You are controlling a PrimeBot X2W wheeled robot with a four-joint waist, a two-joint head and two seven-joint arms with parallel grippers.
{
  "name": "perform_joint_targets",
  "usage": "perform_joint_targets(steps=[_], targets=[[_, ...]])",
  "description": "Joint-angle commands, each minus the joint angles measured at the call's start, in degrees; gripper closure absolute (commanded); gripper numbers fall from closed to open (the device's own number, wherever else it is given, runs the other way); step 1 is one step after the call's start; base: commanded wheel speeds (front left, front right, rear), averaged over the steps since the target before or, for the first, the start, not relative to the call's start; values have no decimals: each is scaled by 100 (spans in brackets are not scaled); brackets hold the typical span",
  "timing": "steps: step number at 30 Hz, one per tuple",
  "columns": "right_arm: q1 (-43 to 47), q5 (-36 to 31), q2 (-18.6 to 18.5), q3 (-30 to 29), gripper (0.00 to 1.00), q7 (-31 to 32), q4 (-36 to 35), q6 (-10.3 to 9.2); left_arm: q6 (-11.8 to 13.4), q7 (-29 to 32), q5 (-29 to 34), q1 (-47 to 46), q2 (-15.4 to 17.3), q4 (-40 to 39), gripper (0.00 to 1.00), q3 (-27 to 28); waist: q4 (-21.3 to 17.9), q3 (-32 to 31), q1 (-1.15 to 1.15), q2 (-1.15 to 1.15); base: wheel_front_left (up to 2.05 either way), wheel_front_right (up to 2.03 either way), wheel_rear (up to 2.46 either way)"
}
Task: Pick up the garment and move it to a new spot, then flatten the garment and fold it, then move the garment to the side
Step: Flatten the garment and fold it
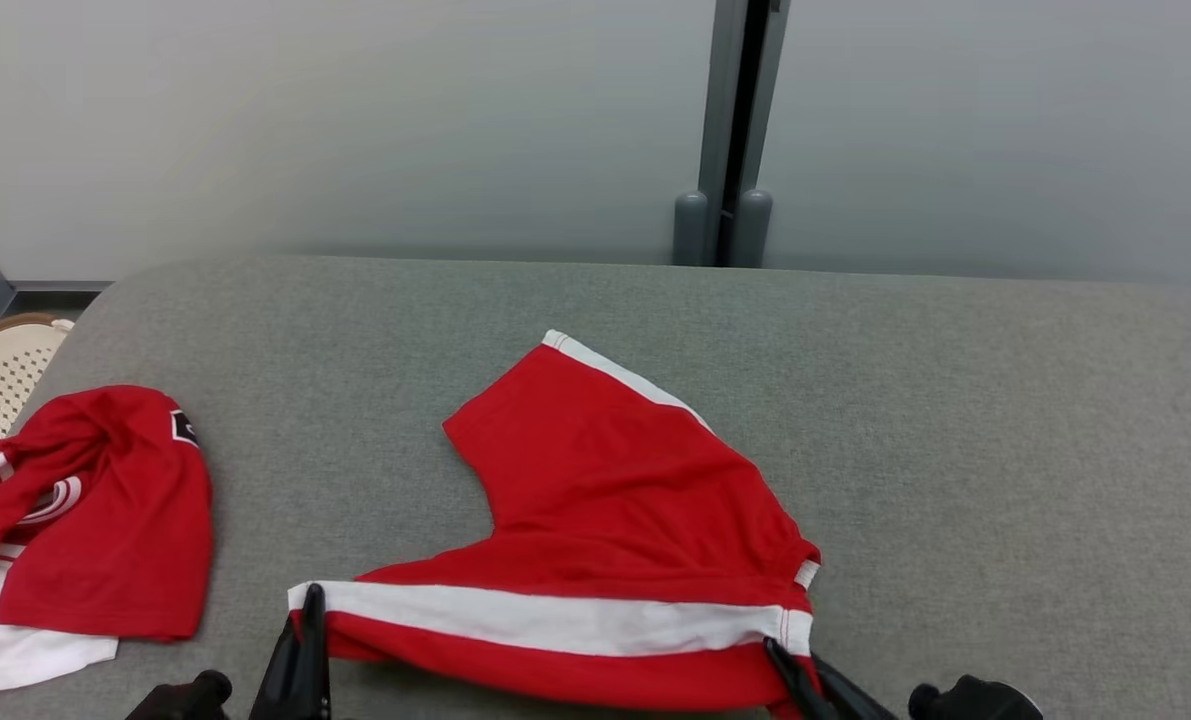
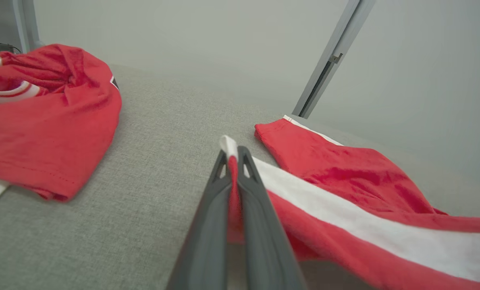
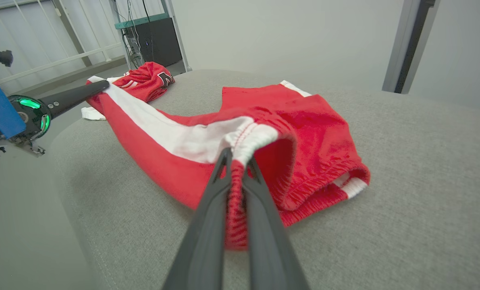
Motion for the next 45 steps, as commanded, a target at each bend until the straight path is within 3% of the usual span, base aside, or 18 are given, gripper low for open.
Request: perform_joint_targets(steps=[1, 7, 21, 33, 43, 44, 45], targets=[[77, 131, 97, -149, 100, -18, -27, -2, -5, -16, 29, -211, 51, -75, 100, -82, -65, 24, 1, 0, 0, 0, 0], [-355, 544, 448, -450, 100, -18, 116, -2, -5, -16, -67, -1322, 347, -44, 100, -614, -305, 506, 1, 0, 0, 0, 0], [-1383, 864, 1296, -780, 100, -19, 273, -1, -5, -16, -403, -4183, 1135, 1435, 100, -1807, -981, 1991, 1, 0, 0, 0, 0], [-1595, 802, 1465, -950, 100, -19, -25, -1, -5, -16, -537, -4939, 1358, 1784, 100, -1938, -1203, 2387, 1, 0, 0, 0, 0], [-1652, 971, 1466, -965, 100, -19, -10, -1, -5, -16, -632, -5070, 1331, 2095, 100, -2185, -1295, 2532, 1, 0, 0, 0, 0], [-1659, 947, 1466, -960, 80, -19, 31, -1, -5, -16, -635, -5071, 1331, 2104, 100, -2186, -1301, 2535, 1, 0, 0, 0, 0], [-1663, 930, 1466, -970, 51, -19, 73, -1, -5, -17, -637, -5067, 1334, 2114, 71, -2185, -1305, 2535, 1, 0, 0, 0, 0]])
